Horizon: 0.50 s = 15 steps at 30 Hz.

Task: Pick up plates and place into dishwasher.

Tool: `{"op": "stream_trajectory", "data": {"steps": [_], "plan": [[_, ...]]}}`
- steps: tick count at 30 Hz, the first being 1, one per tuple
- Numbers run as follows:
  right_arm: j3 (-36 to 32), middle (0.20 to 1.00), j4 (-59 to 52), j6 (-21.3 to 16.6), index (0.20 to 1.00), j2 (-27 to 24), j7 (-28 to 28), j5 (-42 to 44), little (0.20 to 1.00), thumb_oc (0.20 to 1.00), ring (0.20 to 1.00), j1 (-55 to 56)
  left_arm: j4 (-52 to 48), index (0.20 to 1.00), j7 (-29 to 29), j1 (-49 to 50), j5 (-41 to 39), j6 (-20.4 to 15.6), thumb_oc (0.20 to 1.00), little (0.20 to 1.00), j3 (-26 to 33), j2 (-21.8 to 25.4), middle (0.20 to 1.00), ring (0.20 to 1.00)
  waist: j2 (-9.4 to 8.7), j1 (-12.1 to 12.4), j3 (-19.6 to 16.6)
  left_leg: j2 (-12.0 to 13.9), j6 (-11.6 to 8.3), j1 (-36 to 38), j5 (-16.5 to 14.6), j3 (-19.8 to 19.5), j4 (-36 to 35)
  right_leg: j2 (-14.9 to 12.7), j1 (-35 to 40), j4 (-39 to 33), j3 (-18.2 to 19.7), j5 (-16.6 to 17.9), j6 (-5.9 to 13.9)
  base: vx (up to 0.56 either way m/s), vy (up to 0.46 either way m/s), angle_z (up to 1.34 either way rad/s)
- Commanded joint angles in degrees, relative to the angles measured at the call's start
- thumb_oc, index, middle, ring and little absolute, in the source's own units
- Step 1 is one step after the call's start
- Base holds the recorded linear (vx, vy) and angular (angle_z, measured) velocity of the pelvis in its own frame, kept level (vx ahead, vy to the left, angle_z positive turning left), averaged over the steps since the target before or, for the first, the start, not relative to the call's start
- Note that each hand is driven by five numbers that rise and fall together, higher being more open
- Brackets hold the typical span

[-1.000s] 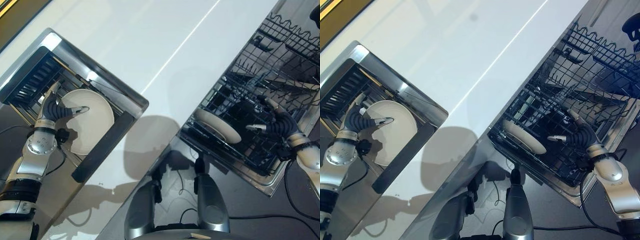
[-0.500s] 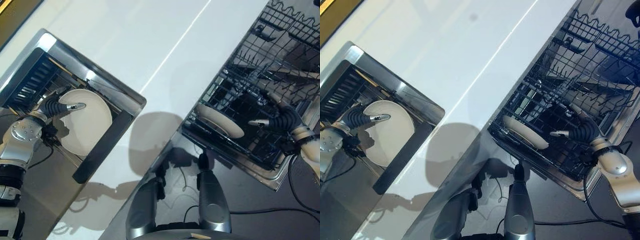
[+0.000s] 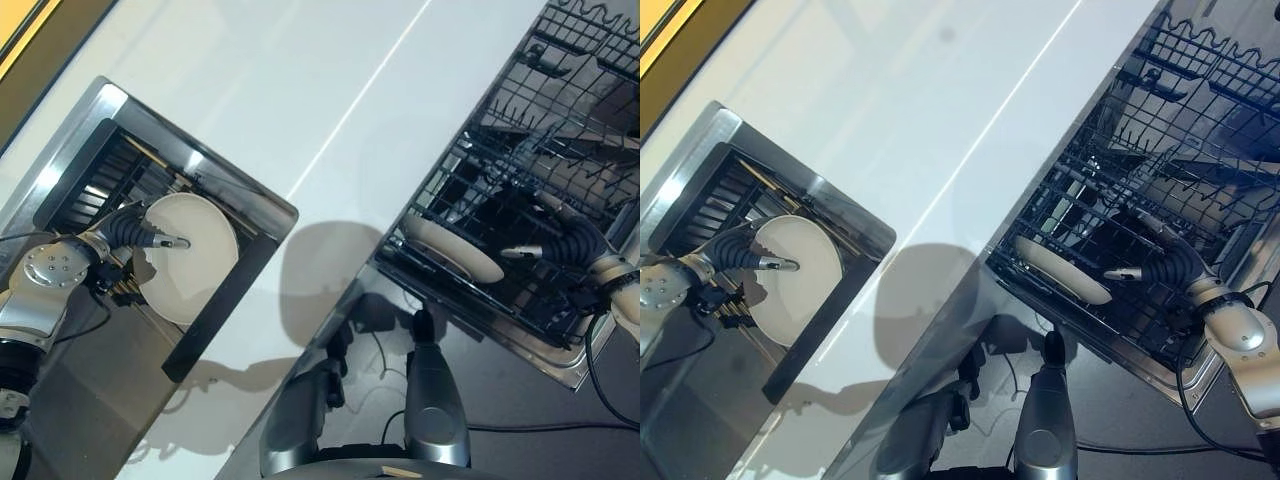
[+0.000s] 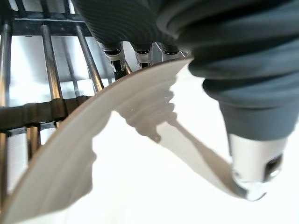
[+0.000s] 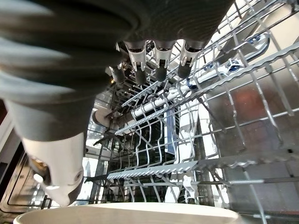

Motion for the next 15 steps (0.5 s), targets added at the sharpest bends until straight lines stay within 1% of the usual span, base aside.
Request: {"op": "stream_trajectory", "data": {"steps": [1,3,6,7,8,9,10,11,12,13,14,15], "plan": [[-4.9,1.0,-3.6,-1.7,1.0,-5.0,0.2,2.7,1.0,1.0,1.0,0.9,-12.5,1.0,-9.5,3.6,-2.5,-3.0,1.0,1.0,-3.1,-1.1,1.0,1.0,0.8,-2.2,-4.8,1.5,-2.76,-1.4,-2.6,-0.7,5.6,-5.9,1.4,3.5,0.1,-2.7,1.74,0.0,0.001,0.05],[-5.1,1.0,-3.7,-1.6,1.0,-5.2,0.3,2.9,1.0,1.0,1.0,1.2,-15.2,1.0,-11.1,4.0,-4.6,-2.8,1.0,1.0,-3.2,-0.5,1.0,1.0,1.03,-2.2,-5.3,1.4,-2.83,-0.8,-2.6,-0.8,5.2,-6.0,2.0,3.1,-0.1,-2.8,1.84,0.0,0.0,0.0],[-5.4,1.0,-4.1,-1.3,1.0,-5.1,0.0,3.0,1.0,1.0,1.0,2.2,-19.2,1.0,-11.1,5.0,-8.1,-3.0,1.0,1.0,-2.7,0.2,1.0,1.0,1.3,-2.0,-6.0,1.3,-2.83,0.0,-2.6,-0.8,4.5,-6.0,2.9,2.5,-0.5,-2.8,2.04,0.0,-0.007,0.02],[-5.7,1.0,-4.2,-1.5,1.0,-5.1,0.0,3.1,1.0,1.0,1.0,2.8,-20.7,0.906,-11.0,5.6,-9.2,-3.3,0.906,0.906,-2.2,0.5,0.906,0.906,1.33,-1.9,-6.3,1.2,-2.8,0.3,-2.6,-0.9,4.3,-6.1,3.3,2.3,-0.7,-2.9,2.11,0.01,-0.029,0.06],[-5.9,1.0,-4.4,-1.5,1.0,-5.0,0.0,3.2,1.0,1.0,1.0,3.2,-21.9,0.865,-10.7,6.0,-9.8,-3.4,0.865,0.865,-1.8,0.7,0.865,0.865,1.36,-1.8,-6.4,1.2,-2.8,0.5,-2.6,-1.0,4.1,-6.1,3.5,2.2,-0.9,-2.9,2.14,0.0,-0.031,0.08],[-6.0,1.0,-4.5,-1.6,1.0,-4.9,0.0,3.1,1.0,1.0,1.0,3.4,-22.7,0.849,-10.5,6.2,-10.2,-3.7,0.849,0.849,-1.5,0.8,0.849,0.849,1.37,-1.8,-6.5,1.2,-2.81,0.6,-2.6,-1.1,4.0,-6.1,3.7,2.1,-1.0,-2.9,2.15,0.0,-0.031,0.1],[-6.1,1.0,-4.6,-1.8,1.0,-4.5,-0.1,3.0,1.0,1.0,1.0,3.8,-23.9,0.79,-10.2,6.5,-10.4,-3.7,0.79,0.79,-1.2,0.8,0.79,0.79,1.36,-1.7,-6.7,1.3,-2.82,0.8,-2.6,-1.1,3.9,-6.1,3.9,2.0,-1.2,-3.0,2.2,0.0,-0.039,0.12],[-6.3,1.0,-4.7,-1.9,1.0,-4.4,0.0,3.0,1.0,1.0,1.0,4.2,-24.8,0.655,-10.0,6.7,-10.5,-3.9,0.655,0.655,-0.9,0.9,0.655,0.655,1.34,-1.6,-6.9,1.3,-2.84,1.0,-2.6,-1.2,3.8,-6.1,4.2,1.9,-1.3,-3.0,2.25,0.01,-0.047,0.13],[-6.5,1.0,-4.8,-2.0,1.0,-4.2,0.2,3.1,1.0,1.0,1.0,4.5,-25.6,0.561,-9.8,7.0,-10.6,-3.8,0.561,0.561,-0.5,1.0,0.561,0.561,1.34,-1.5,-7.1,1.3,-2.85,1.1,-2.6,-1.4,3.6,-6.1,4.3,1.9,-1.5,-3.0,2.31,0.01,-0.035,0.08],[-6.6,1.0,-4.8,-2.0,1.0,-4.2,0.2,3.1,1.0,1.0,1.0,4.6,-25.8,0.542,-9.8,7.1,-10.5,-3.9,0.542,0.542,-0.4,1.0,0.542,0.542,1.33,-1.5,-7.1,1.3,-2.86,1.1,-2.6,-1.4,3.6,-6.1,4.4,1.9,-1.5,-3.0,2.33,0.01,-0.041,0.05],[-7.0,1.0,-4.9,-2.3,1.0,-3.9,0.3,3.2,1.0,1.0,1.0,5.3,-27.0,0.435,-10.1,7.6,-10.4,-3.7,0.435,0.435,0.3,1.3,0.435,0.435,1.33,-1.2,-7.5,1.3,-2.92,1.2,-2.5,-1.5,3.5,-6.2,4.7,1.7,-1.8,-3.1,2.38,0.01,-0.039,0.02],[-7.1,1.0,-5.0,-2.3,1.0,-3.9,0.4,3.3,1.0,1.0,1.0,5.6,-27.4,0.225,-10.2,8.0,-10.4,-3.8,0.225,0.225,0.7,1.4,0.225,0.225,1.33,-1.1,-7.7,1.3,-2.97,1.3,-2.5,-1.6,3.5,-6.2,4.9,1.6,-2.0,-3.1,2.39,0.01,-0.054,0.02]]}}
